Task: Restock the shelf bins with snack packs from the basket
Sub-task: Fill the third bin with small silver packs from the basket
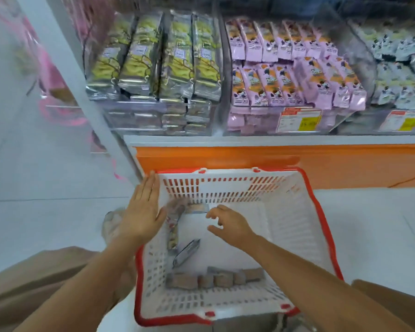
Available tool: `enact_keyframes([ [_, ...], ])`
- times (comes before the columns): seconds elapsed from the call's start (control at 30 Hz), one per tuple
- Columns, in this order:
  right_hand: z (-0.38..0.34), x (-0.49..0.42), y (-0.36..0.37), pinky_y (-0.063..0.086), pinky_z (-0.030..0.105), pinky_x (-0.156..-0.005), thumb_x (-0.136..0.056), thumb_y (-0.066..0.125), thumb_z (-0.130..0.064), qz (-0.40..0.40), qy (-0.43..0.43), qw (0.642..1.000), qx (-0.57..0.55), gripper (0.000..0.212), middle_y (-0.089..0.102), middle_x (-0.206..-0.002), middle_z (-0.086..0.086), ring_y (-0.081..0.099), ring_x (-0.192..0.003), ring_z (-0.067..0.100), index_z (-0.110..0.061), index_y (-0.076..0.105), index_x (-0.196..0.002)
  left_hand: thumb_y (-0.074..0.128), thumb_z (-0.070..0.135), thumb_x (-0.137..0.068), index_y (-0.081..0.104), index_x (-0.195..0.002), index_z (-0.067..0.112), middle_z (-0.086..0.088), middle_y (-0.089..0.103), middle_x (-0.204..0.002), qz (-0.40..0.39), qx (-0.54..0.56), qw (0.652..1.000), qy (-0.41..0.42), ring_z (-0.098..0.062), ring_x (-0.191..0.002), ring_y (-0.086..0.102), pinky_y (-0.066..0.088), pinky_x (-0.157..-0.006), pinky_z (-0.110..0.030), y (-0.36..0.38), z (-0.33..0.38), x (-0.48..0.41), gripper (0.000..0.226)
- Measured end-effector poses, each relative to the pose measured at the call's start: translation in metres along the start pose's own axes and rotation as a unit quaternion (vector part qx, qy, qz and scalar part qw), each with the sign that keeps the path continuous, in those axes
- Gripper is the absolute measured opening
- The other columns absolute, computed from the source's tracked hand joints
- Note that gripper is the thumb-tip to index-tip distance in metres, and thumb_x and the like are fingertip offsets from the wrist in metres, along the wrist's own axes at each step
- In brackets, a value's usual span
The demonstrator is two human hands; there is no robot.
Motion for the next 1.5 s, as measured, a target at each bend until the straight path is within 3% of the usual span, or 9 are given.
enact_keyframes([
  [0.13, 0.01, -0.014, 0.064, 0.04, 0.029, -0.094, -0.094, 0.061, -0.032, -0.119, 0.001, 0.993, 0.011, 0.044, 0.049, -0.139, 0.001, 0.051, -0.12, 0.021, -0.02, 0.05, -0.135, 0.018, 0.051, -0.096, -0.002, -0.158, 0.012, -0.001, -0.01, -0.165, 0.026, 0.033, 0.999, -0.036, -0.012, -0.151, -0.014, 0.003, -0.123, -0.036, 0.007, -0.003, 0.003, 0.076],
  [0.3, 0.02, -0.022, 0.123, 0.034, 0.033, -0.107, -0.096, 0.057, -0.024, -0.19, 0.012, 0.981, 0.025, 0.049, 0.042, -0.148, 0.002, 0.039, -0.133, 0.022, -0.021, 0.042, -0.142, 0.024, 0.045, -0.098, 0.003, -0.158, 0.01, -0.003, -0.006, -0.166, 0.029, 0.04, 0.997, -0.054, -0.014, -0.152, -0.009, 0.007, -0.123, -0.039, 0.008, -0.003, 0.002, 0.073],
  [0.53, 0.023, -0.033, 0.156, 0.04, 0.038, -0.083, -0.087, 0.052, 0.001, -0.173, -0.006, 0.978, 0.112, 0.045, 0.047, -0.125, 0.01, 0.043, -0.118, 0.03, -0.013, 0.05, -0.13, 0.034, 0.037, -0.099, 0.007, -0.158, 0.01, -0.003, 0.0, -0.167, 0.036, 0.045, 0.996, -0.066, -0.014, -0.153, -0.005, 0.012, -0.122, -0.042, 0.007, -0.004, 0.005, 0.07],
  [0.7, 0.017, -0.038, 0.162, 0.039, 0.036, -0.078, -0.084, 0.063, -0.009, -0.173, -0.046, 0.974, 0.14, 0.032, 0.049, -0.119, 0.011, 0.045, -0.111, 0.029, -0.011, 0.056, -0.115, 0.032, 0.038, -0.1, 0.01, -0.158, 0.01, -0.003, 0.003, -0.166, 0.044, 0.05, 0.996, -0.063, -0.014, -0.153, -0.003, 0.011, -0.123, -0.04, 0.005, -0.005, 0.004, 0.068],
  [1.03, 0.011, -0.03, 0.086, 0.048, 0.03, -0.08, -0.084, 0.073, -0.023, -0.155, -0.037, 0.986, -0.052, 0.031, 0.058, -0.107, 0.007, 0.056, -0.091, 0.02, -0.016, 0.06, -0.111, 0.016, 0.053, -0.097, 0.011, -0.158, 0.013, -0.001, 0.0, -0.166, 0.023, -0.007, 0.997, -0.078, -0.017, -0.153, -0.003, -0.002, -0.124, -0.037, 0.006, -0.008, 0.004, 0.074],
  [1.17, 0.007, -0.014, 0.021, 0.045, 0.019, -0.072, -0.085, 0.073, -0.022, -0.077, -0.022, 0.983, -0.164, 0.025, 0.059, -0.107, 0.001, 0.058, -0.088, 0.014, -0.022, 0.062, -0.107, 0.021, 0.048, -0.096, 0.038, -0.15, 0.01, -0.013, 0.03, -0.159, 0.054, -0.025, 0.996, -0.06, -0.029, -0.15, 0.02, 0.003, -0.122, -0.046, -0.014, 0.008, 0.002, 0.068],
  [1.3, -0.002, 0.012, -0.051, 0.051, 0.022, -0.074, -0.088, 0.071, -0.019, -0.01, -0.01, 0.967, -0.256, 0.029, 0.058, -0.118, -0.004, 0.06, -0.097, 0.016, -0.023, 0.062, -0.115, 0.037, 0.031, -0.1, 0.061, -0.131, 0.013, -0.006, 0.062, -0.132, 0.034, 0.172, 0.984, -0.033, -0.025, -0.126, 0.052, 0.03, -0.109, -0.03, -0.027, 0.062, -0.009, 0.043],
  [1.37, -0.007, 0.027, -0.085, 0.057, 0.031, -0.081, -0.087, 0.071, -0.016, 0.02, -0.011, 0.955, -0.295, 0.03, 0.058, -0.123, -0.004, 0.06, -0.105, 0.02, -0.025, 0.06, -0.114, 0.043, 0.021, -0.105, 0.059, -0.134, 0.019, 0.004, 0.062, -0.127, -0.032, 0.298, 0.953, -0.047, -0.014, -0.113, 0.056, 0.036, -0.094, -0.011, -0.019, 0.09, -0.012, 0.034],
  [1.5, -0.015, 0.061, -0.147, 0.057, 0.039, -0.081, -0.088, 0.07, -0.009, 0.104, -0.026, 0.93, -0.352, 0.034, 0.061, -0.111, 0.002, 0.062, -0.095, 0.021, -0.021, 0.057, -0.117, 0.045, 0.02, -0.105, 0.062, -0.116, 0.034, 0.018, 0.062, -0.116, -0.104, 0.433, 0.895, -0.019, 0.006, -0.1, 0.057, 0.039, -0.085, -0.004, -0.023, 0.147, -0.015, 0.024],
])
Point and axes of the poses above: each hand's wrist, its own x-axis away from the middle knuckle, its own y-axis out of the palm, z = x × y, the point moved 10 cm from there along -x, towards the middle knuckle
